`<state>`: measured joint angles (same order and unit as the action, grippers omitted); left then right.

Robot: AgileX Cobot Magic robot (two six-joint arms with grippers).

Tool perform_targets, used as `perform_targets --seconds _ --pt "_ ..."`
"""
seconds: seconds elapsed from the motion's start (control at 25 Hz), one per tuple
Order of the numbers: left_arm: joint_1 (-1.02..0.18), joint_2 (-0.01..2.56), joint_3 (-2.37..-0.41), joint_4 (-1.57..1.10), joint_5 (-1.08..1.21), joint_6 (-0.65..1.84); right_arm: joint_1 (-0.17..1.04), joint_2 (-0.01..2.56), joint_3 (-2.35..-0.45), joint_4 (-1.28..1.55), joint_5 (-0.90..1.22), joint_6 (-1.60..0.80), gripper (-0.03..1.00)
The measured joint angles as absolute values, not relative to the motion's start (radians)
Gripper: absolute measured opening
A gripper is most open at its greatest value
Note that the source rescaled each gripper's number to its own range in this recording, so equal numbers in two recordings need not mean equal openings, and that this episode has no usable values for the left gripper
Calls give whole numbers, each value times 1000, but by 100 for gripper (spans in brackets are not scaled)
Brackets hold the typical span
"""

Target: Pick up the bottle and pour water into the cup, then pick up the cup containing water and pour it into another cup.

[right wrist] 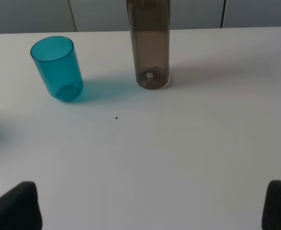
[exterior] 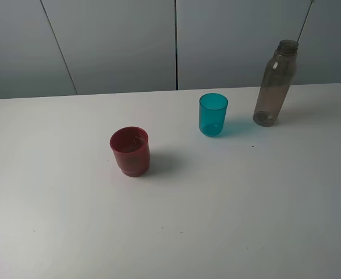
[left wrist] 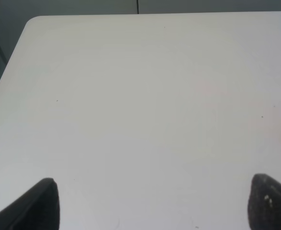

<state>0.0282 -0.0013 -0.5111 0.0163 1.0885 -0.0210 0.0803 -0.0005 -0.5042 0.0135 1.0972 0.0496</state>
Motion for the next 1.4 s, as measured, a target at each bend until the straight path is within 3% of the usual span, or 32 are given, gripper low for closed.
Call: perform_targets --seconds 1.4 --pt "28 -1 -511 16 1088 -21 80 -1 -504 14 1097 50 99"
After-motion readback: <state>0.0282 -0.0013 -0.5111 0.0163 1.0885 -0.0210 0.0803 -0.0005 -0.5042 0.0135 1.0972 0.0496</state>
